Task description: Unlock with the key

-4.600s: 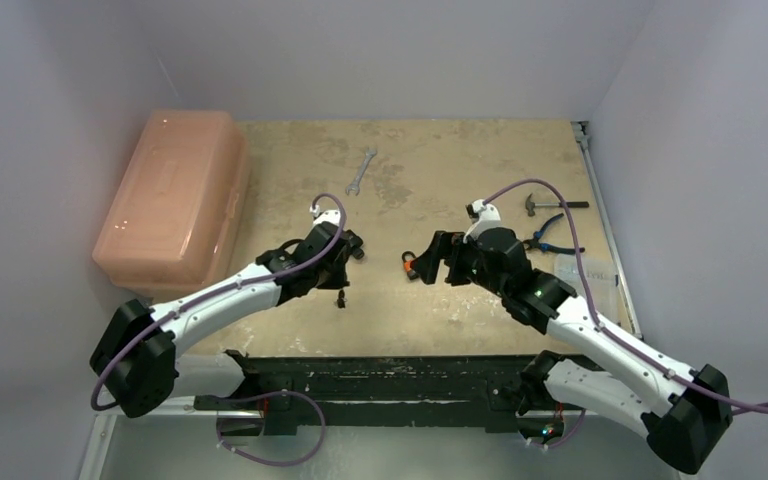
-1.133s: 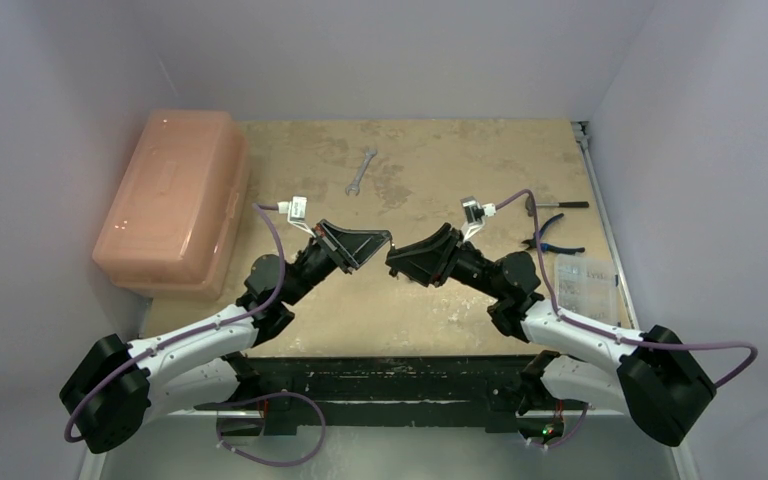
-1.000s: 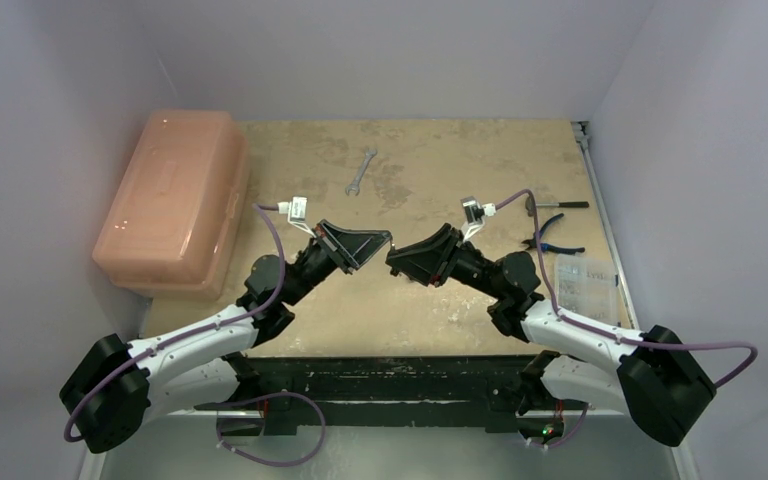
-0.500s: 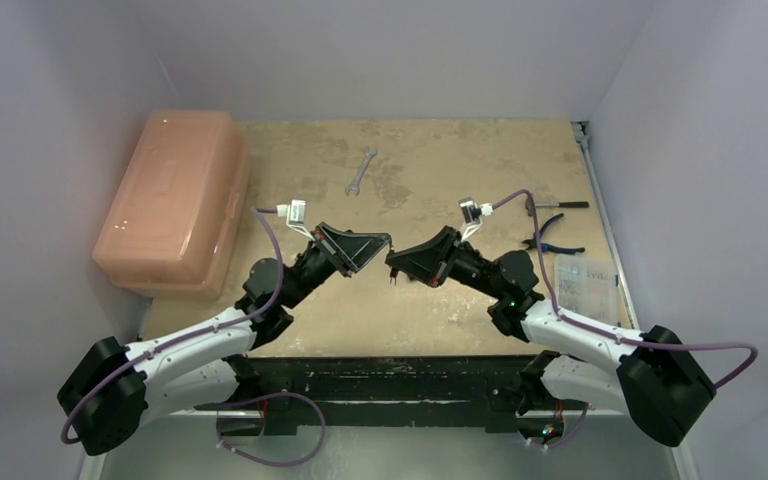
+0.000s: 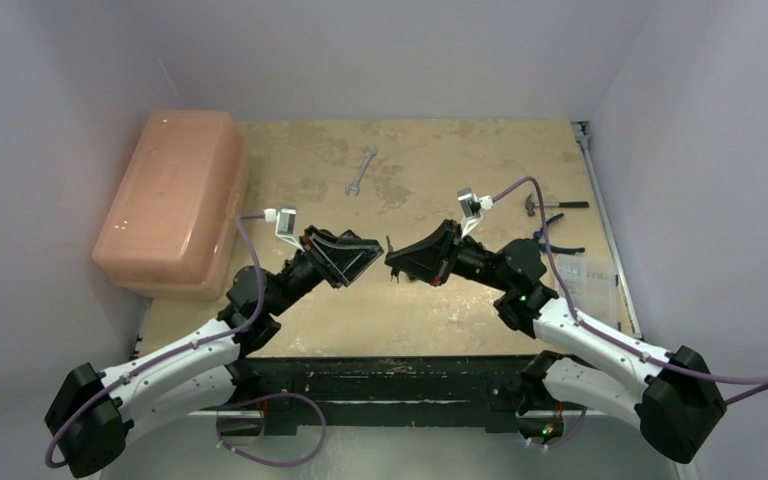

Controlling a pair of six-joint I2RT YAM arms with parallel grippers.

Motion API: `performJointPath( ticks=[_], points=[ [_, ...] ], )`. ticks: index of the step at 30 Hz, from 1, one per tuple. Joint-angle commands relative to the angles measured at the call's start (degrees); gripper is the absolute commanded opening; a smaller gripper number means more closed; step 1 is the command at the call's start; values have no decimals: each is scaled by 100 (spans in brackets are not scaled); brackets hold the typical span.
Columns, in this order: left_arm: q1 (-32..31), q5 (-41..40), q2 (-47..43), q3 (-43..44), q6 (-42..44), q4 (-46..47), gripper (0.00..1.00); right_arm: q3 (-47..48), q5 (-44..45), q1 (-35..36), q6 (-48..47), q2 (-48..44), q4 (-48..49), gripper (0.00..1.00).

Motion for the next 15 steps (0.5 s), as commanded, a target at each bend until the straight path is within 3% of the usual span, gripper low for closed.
performJointPath(
  ticks=[1, 11, 15],
  points=[
    [-4, 663, 215, 278, 351, 26, 42, 438, -432, 7, -395, -11, -515, 0],
    [-1, 839, 328, 259, 288, 418, 37, 511, -777, 11, -357, 228, -697, 0],
    [-3, 809, 280, 253, 306, 333, 25, 512, -815, 5, -399, 234, -789, 0]
  ],
)
